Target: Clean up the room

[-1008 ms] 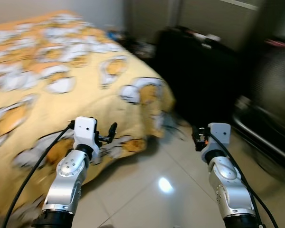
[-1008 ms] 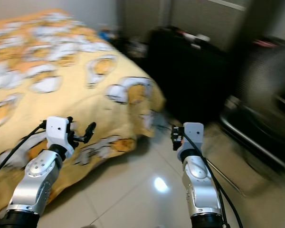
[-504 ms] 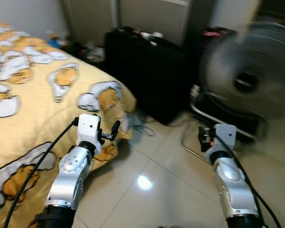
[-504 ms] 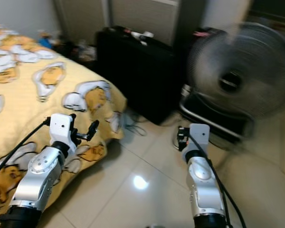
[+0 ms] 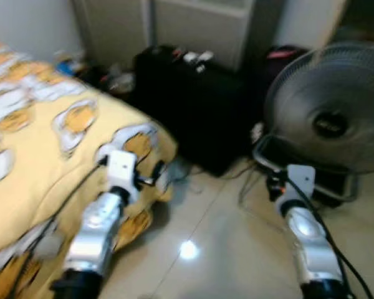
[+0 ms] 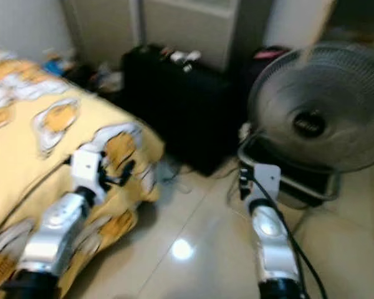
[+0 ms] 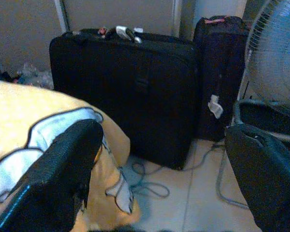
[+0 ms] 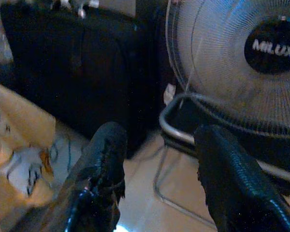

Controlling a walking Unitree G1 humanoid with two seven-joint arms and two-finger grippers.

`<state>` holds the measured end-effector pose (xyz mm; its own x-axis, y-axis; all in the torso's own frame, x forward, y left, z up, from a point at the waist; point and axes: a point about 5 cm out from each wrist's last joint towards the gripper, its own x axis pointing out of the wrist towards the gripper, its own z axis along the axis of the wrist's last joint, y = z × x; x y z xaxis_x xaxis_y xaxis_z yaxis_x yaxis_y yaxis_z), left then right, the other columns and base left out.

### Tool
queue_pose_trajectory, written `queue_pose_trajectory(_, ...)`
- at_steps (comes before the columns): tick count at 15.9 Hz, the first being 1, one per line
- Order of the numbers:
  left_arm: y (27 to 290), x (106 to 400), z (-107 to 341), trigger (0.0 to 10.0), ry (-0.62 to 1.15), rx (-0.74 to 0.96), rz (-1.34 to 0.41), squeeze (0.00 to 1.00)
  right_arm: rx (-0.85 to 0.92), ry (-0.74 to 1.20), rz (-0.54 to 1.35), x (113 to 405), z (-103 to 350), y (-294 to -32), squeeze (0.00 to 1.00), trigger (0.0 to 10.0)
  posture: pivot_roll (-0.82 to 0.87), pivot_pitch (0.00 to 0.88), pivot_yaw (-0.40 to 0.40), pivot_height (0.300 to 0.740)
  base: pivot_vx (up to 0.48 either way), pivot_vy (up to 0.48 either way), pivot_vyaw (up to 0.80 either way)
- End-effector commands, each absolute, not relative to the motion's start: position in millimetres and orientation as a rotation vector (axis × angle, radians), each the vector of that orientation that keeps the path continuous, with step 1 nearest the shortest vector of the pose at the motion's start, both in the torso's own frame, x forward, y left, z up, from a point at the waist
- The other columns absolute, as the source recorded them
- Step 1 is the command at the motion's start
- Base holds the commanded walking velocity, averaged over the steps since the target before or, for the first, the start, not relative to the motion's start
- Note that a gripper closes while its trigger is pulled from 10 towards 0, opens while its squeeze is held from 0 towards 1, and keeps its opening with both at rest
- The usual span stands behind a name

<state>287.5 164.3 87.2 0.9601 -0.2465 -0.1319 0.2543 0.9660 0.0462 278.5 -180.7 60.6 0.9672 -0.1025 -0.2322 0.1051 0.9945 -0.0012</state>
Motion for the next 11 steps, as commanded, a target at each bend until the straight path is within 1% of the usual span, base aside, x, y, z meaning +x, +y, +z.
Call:
queue_pose_trajectory(1,167.6,287.6,87.4,0.0,0.13,0.063,-0.246,1.0,0.025,0.229,-0.097,279.2,61.1,-176.1,0.0,10.0,0.03,0.0,0.013,0.74,0.386,0.0,-0.77)
queue_pose_trajectory(2,167.3,287.5,87.3,0.0,0.129,0.061,-0.246,1.0,0.027,0.228,-0.094,279.6,61.3,-175.5,0.0,10.0,0.03,0.0,0.013,0.74,0.401,0.0,-0.77)
queue_pose_trajectory(3,166.7,287.5,87.2,0.0,0.129,0.061,-0.248,0.89,0.027,0.227,-0.093,279.6,61.4,-175.6,0.0,10.0,0.03,0.0,0.012,0.74,0.401,0.0,-0.77)
queue_pose_trajectory(4,165.7,287.1,86.8,0.0,0.131,0.062,-0.252,0.25,0.027,0.227,-0.092,279.4,61.1,-176.2,0.0,10.0,0.03,0.0,0.012,0.74,0.405,0.0,-0.77)
queue_pose_trajectory(5,165.2,286.5,86.4,0.0,0.132,0.059,-0.257,0.0,0.025,0.225,-0.09,279.5,61.3,-176.2,0.0,10.0,0.03,0.0,0.012,0.74,0.435,0.0,-0.77)
queue_pose_trajectory(7,165.5,286.7,86.4,0.0,0.132,0.059,-0.258,0.0,0.023,0.22,-0.089,279.9,62.1,-175.7,0.0,10.0,0.03,0.0,0.013,0.74,0.446,0.0,-0.69)
queue_pose_trajectory(9,165.6,286.6,86.4,0.0,0.133,0.058,-0.258,0.0,0.023,0.213,-0.084,279.9,63.0,-174.4,0.0,10.0,0.03,0.0,0.015,0.74,0.444,0.0,0.0)
queue_pose_trajectory(11,169.1,286.8,85.4,0.0,0.142,0.068,-0.226,0.0,0.016,0.205,-0.036,280.5,64.3,-167.6,0.0,10.0,0.03,0.0,0.014,0.74,0.422,0.0,0.0)
